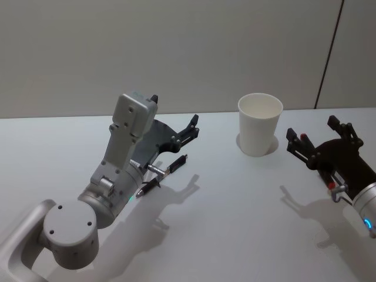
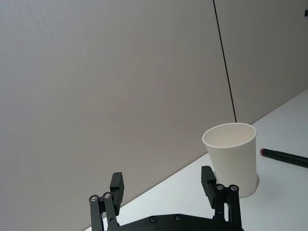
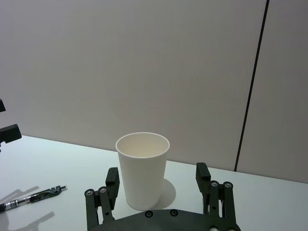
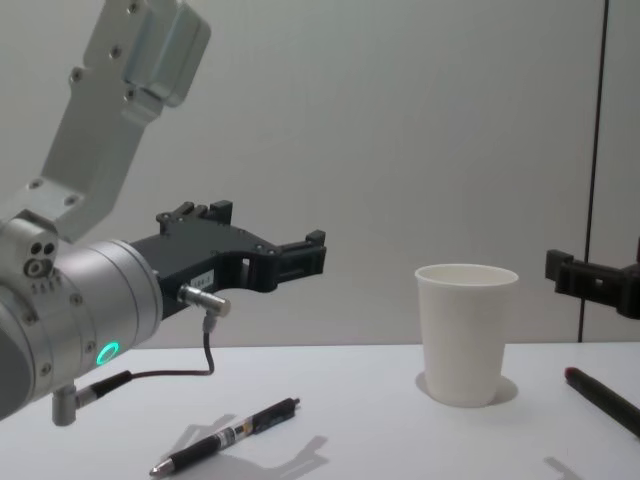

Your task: Place the pen into the pen holder.

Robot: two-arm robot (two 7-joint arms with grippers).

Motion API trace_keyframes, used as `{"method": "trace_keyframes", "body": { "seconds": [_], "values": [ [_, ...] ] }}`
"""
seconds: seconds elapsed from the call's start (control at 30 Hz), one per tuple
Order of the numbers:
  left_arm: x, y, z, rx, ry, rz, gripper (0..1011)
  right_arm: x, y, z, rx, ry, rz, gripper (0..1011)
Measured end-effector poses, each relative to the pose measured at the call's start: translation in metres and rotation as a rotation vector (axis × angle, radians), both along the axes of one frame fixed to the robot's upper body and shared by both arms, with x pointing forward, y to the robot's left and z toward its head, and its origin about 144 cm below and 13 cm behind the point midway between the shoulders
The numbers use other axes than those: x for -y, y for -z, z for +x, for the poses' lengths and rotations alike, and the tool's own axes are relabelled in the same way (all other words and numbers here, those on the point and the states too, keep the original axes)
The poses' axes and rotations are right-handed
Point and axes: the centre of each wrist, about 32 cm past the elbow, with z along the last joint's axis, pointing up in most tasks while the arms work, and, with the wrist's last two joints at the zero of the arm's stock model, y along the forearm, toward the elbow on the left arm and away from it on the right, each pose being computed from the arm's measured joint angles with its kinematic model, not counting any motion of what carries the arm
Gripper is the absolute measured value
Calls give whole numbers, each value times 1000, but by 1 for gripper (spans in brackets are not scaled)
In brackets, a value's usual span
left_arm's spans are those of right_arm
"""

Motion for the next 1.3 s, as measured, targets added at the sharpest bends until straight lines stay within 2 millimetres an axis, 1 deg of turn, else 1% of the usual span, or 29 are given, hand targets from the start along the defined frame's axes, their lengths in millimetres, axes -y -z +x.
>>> {"method": "trace_keyframes", "body": {
  "seconds": [1.3],
  "values": [
    [0, 0, 0, 0, 0, 0, 1001, 0, 0, 0, 0, 0, 0, 1001]
  ]
}}
